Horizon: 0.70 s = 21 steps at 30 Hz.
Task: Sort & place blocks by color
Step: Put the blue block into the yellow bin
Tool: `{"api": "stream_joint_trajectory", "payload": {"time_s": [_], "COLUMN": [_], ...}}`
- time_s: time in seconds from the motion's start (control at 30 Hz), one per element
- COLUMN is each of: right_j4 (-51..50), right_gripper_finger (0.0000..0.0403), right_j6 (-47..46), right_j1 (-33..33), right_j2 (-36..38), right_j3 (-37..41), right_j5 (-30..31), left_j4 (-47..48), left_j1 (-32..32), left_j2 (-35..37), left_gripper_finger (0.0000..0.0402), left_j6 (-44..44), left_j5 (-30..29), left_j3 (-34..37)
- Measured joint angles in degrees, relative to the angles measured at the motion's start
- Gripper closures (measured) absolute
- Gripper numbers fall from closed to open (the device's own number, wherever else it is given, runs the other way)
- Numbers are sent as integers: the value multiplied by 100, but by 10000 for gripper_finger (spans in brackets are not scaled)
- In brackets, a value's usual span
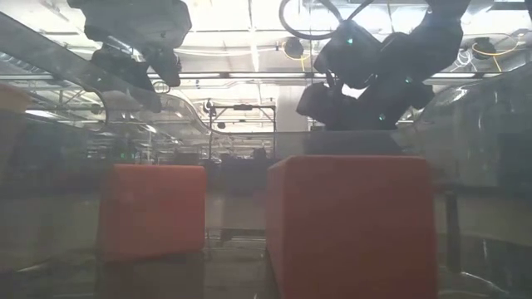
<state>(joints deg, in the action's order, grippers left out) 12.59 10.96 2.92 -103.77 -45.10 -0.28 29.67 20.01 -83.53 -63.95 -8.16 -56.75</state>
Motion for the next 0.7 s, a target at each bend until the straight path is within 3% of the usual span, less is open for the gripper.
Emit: {"api": "stream_joint_trajectory", "payload": {"time_s": [0.33, 0.53, 0.7], "right_j4": [329, 382, 511], "right_gripper_finger": [239, 284, 286], "right_j6": [-2215, -2376, -2507], "right_j1": [13, 15, 15], "right_j2": [-15, -15, -15], "right_j3": [14, 15, 17], "right_j5": [40, 27, 23], "left_j4": [1, 0, -107], "left_j1": [-2, -2, -7], "left_j2": [-1, 1, 1], "left_gripper_finger": [192, 192, 192], "left_j6": [-91, -90, -87], "left_j5": [-7, -199, -382], "left_j3": [0, 0, 0]}}
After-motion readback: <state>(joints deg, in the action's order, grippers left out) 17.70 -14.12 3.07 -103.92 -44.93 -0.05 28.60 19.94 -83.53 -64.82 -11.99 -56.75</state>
